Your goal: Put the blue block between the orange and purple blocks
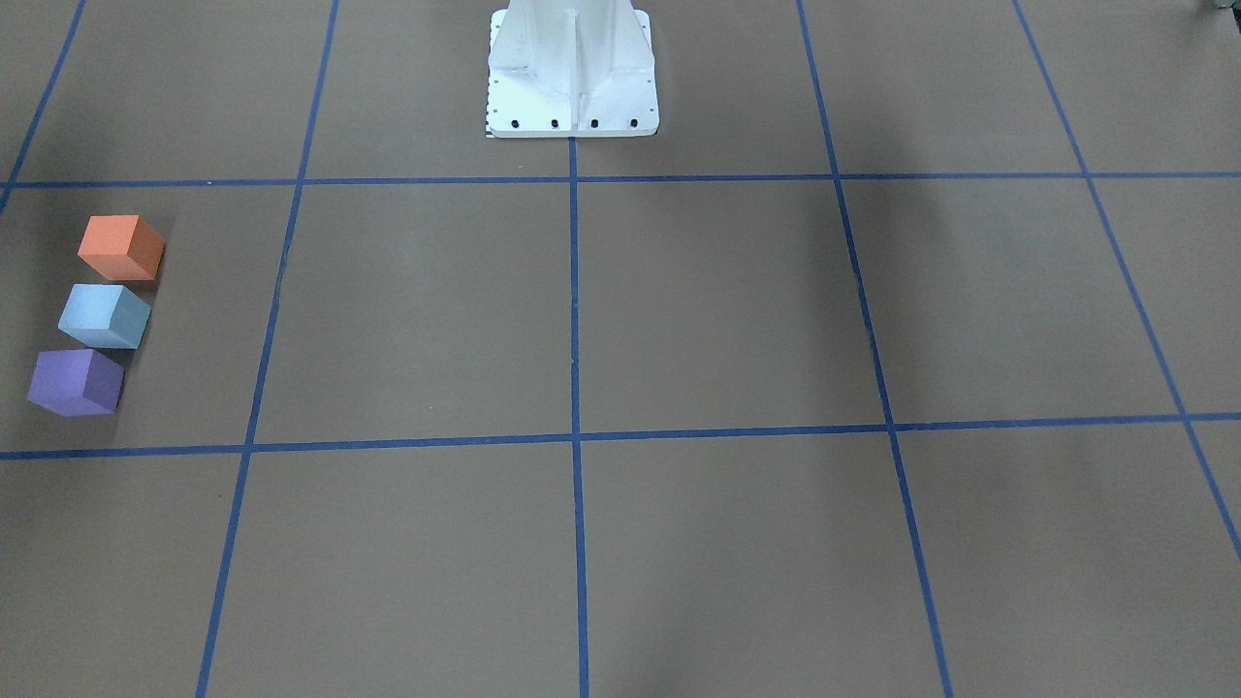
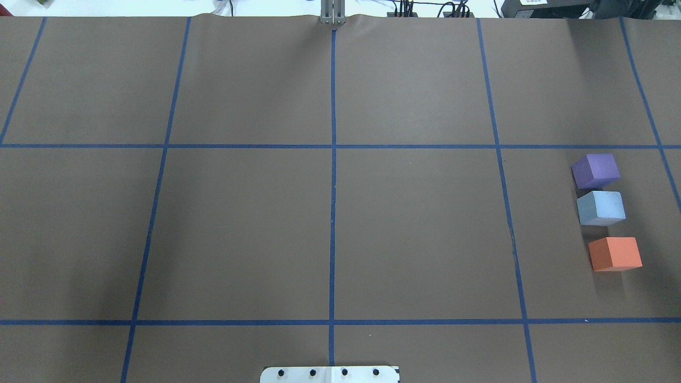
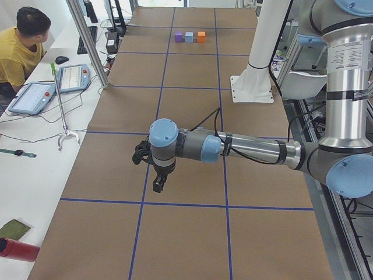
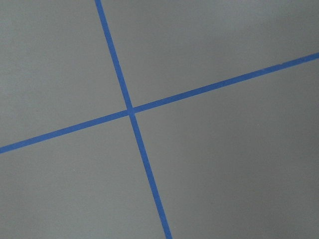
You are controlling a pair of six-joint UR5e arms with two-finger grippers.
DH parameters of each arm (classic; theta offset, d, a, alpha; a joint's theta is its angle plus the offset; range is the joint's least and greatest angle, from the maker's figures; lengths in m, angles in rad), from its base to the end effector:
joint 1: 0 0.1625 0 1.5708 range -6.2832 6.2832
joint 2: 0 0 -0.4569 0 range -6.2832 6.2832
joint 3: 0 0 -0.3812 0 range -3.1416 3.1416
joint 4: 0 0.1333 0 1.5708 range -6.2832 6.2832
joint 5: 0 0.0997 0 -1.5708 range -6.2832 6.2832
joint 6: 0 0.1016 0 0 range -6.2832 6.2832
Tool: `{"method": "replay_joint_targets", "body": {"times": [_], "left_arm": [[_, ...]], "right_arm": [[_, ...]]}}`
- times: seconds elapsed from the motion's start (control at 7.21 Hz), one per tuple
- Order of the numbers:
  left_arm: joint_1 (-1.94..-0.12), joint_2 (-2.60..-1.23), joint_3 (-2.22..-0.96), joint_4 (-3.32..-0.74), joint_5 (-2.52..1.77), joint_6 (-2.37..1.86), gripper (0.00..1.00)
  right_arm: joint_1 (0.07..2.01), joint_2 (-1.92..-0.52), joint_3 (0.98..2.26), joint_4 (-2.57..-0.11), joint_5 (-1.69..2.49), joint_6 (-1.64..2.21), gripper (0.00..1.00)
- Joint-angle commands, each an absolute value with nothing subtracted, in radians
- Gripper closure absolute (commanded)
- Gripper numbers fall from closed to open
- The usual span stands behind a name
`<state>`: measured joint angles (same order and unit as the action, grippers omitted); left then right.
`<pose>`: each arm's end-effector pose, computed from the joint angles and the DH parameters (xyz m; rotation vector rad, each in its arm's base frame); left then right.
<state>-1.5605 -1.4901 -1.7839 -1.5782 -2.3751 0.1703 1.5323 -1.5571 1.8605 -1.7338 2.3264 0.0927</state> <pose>-0.0555 -0.4502 0.6235 0.1964 0.7915 0.2267 0.0451 -0.4812 0.5647 0.0839 -0.7614 -0.0015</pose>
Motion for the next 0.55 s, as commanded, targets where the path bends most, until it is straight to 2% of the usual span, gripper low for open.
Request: {"method": "replay_joint_targets", "body": {"times": [0.0, 0.42], "left_arm": [[-1.566, -1.494, -1.786, -1.531, -2.381, 0.129, 0.00], [-1.563, -1.486, -1.760, -1.546, -2.384, 0.074, 0.00]], "right_arm": [[1.513, -1.584, 1.856, -1.743, 2.304, 0.028, 0.00], [1.494, -1.608, 1.832, -1.733, 2.306, 0.026, 0.00]]}}
